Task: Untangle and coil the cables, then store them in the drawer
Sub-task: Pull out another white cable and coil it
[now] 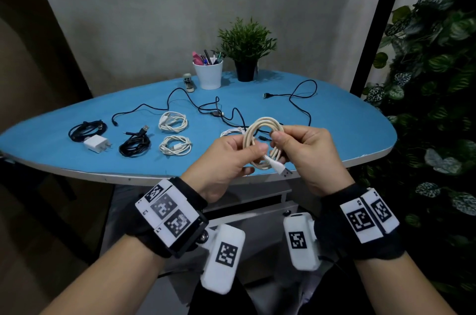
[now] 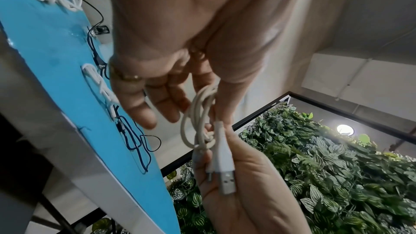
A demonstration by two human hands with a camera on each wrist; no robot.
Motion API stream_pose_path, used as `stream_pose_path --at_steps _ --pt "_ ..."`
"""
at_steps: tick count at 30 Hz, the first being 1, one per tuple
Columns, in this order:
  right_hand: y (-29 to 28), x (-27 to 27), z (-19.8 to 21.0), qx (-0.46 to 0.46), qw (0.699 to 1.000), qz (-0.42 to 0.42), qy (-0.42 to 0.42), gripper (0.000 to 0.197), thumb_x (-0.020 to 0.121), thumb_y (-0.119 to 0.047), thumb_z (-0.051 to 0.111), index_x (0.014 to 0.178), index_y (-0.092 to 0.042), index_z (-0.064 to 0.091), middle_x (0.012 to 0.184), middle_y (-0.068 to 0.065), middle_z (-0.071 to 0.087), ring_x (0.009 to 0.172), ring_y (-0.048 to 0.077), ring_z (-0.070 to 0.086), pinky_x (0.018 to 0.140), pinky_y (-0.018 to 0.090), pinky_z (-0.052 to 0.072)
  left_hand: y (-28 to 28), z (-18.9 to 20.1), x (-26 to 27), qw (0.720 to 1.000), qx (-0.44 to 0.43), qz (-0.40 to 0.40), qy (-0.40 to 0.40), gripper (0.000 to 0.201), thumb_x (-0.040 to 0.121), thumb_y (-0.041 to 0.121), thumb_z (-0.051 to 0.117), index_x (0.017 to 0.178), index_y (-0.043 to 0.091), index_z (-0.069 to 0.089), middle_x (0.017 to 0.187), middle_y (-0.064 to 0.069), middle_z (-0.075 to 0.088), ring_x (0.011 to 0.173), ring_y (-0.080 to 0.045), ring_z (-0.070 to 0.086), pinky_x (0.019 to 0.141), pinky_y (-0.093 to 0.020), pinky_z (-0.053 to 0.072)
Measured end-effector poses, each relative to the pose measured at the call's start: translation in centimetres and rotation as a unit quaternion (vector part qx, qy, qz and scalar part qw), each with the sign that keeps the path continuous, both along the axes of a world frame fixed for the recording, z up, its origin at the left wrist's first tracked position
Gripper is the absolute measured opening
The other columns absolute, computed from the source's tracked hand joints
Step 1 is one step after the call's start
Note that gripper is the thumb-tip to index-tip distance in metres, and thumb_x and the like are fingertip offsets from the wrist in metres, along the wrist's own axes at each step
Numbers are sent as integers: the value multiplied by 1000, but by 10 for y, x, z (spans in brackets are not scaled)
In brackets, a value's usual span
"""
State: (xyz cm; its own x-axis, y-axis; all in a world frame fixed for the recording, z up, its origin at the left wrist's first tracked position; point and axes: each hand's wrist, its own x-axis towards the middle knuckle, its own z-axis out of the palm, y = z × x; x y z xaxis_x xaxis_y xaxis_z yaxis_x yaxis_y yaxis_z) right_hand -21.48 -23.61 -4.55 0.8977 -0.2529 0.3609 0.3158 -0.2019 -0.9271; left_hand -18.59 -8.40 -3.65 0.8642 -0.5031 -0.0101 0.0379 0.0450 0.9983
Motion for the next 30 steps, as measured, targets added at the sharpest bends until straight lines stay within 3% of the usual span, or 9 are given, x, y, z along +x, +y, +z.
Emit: stream_pose_path --at_steps 4,9,13,16,18,20,22,26,30 --pt "-2 0 -2 15 1000 -5 6 17 88 -8 61 77 -16 71 63 6 63 58 23 62 56 33 51 2 -1 1 998 10 -55 29 7 87 11 61 82 14 57 83 3 70 75 -5 65 72 -25 51" --pt "0 -2 -2 8 1000 -2 1 18 89 -6 59 78 -17 69 64 3 62 60 15 66 50 22 49 3 -2 -1 995 -9 -70 76 17 84 -4 60 77 9 51 68 -7 58 55 -11 60 53 -20 53" --pt "1 -2 -1 2 1000 3 -5 21 90 -5 58 84 -22 69 67 -3 64 61 11 64 51 18 47 3 -4 0 996 3 -59 68 18 81 -8 62 84 8 53 67 -6 59 55 -14 61 57 -25 56" --pt "-2 1 -1 10 1000 -5 -8 25 90 -5 58 98 -26 67 79 -9 69 62 10 61 55 15 45 6 -8 8 999 36 -13 37 29 79 -8 65 96 10 50 67 -11 61 57 -21 59 55 -29 52" --pt "-5 2 0 -4 1000 -9 -8 29 90 -5 57 107 -27 64 89 -11 69 60 4 59 61 15 48 9 -12 13 995 94 10 -1 27 76 -6 69 87 10 51 63 -10 59 55 -22 53 54 -27 47" --pt "-5 1 -1 -28 1000 -13 -7 30 90 -5 58 105 -30 64 92 -12 69 58 1 58 65 18 50 11 -16 16 990 141 -3 -11 22 76 -3 71 74 10 54 63 -10 56 53 -18 50 48 -22 44" --pt "-4 0 -2 -47 999 -21 1 29 90 -6 59 101 -32 65 92 -11 69 58 2 57 66 21 50 12 -17 16 986 165 -32 -3 20 76 0 72 68 11 57 63 -7 55 54 -15 49 51 -21 43" --pt "-6 0 0 -79 996 -30 16 26 89 -8 61 110 -22 67 88 -11 68 61 3 60 67 19 51 15 -12 18 988 136 -71 11 14 79 -2 67 76 11 63 57 2 55 56 -12 49 51 -18 43" --pt "-4 1 1 -107 994 -16 27 30 87 -7 62 116 -13 66 90 -7 68 65 7 62 71 22 53 15 -9 19 994 83 -54 44 13 84 -3 61 80 10 60 67 -3 64 59 -13 60 52 -19 48"
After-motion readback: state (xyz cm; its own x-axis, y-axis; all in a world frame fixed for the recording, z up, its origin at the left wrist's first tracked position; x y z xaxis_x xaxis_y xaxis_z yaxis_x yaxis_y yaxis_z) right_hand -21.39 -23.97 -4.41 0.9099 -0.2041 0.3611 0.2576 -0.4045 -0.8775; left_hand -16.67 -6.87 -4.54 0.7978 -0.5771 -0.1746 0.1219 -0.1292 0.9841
